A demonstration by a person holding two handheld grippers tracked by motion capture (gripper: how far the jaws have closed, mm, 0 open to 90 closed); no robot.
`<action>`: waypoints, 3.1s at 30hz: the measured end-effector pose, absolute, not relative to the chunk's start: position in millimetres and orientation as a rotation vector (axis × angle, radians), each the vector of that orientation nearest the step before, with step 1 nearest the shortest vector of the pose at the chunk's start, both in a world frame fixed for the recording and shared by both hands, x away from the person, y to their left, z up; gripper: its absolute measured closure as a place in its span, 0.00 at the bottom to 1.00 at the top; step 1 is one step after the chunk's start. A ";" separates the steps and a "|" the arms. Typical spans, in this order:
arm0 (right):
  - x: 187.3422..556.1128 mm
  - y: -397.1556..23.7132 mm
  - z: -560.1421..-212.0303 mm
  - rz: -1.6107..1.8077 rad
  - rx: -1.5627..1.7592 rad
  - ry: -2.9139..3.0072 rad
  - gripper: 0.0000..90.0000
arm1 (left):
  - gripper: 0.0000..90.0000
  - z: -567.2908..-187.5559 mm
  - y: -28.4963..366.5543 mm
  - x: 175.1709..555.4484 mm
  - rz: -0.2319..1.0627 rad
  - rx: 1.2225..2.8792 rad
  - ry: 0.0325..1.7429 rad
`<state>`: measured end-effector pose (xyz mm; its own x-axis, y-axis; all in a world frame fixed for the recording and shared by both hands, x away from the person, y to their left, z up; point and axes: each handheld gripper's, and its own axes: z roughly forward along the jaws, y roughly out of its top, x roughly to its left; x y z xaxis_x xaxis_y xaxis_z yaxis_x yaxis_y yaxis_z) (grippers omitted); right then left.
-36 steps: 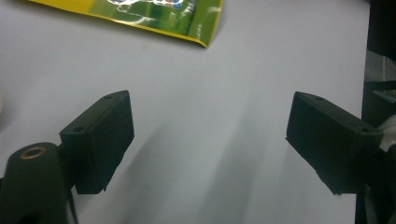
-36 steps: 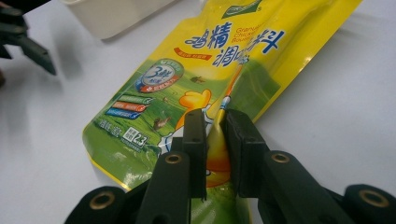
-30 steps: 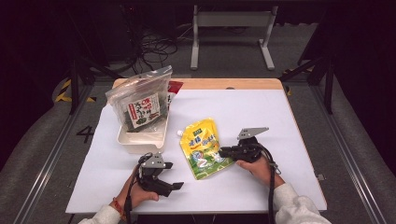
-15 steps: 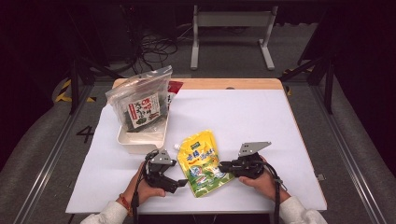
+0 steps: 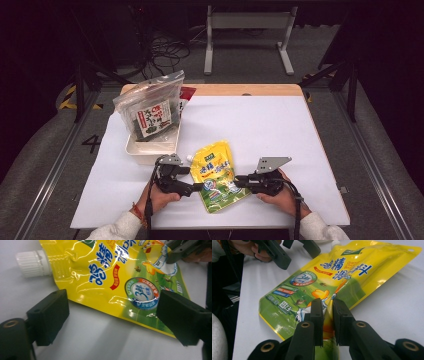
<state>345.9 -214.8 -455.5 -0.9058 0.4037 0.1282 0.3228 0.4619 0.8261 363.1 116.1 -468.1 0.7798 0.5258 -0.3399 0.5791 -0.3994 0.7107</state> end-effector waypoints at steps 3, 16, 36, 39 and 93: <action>344.1 -215.1 -455.5 1.448 0.643 2.604 0.88 | 0.17 -466.9 113.2 358.8 0.003 2.128 0.807; 348.8 -213.4 -447.4 1.384 0.743 2.620 0.53 | 0.14 -466.7 114.0 357.6 0.045 2.175 0.763; 362.8 -178.9 -453.9 1.321 0.925 2.675 0.82 | 0.14 -467.6 117.1 354.6 0.052 2.200 0.713; 357.8 -180.6 -452.9 1.380 0.858 2.622 0.87 | 0.15 -467.2 120.0 355.0 0.041 2.188 0.724; 322.2 -204.2 -422.5 1.438 0.764 2.322 0.38 | 0.89 -418.5 138.6 331.6 0.097 1.943 0.466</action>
<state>322.2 -204.2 -422.5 -0.8118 0.5836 0.0204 0.2783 0.3559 0.8921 331.6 138.6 -418.5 0.9199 0.3643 -0.1453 0.2765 -0.3395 0.8991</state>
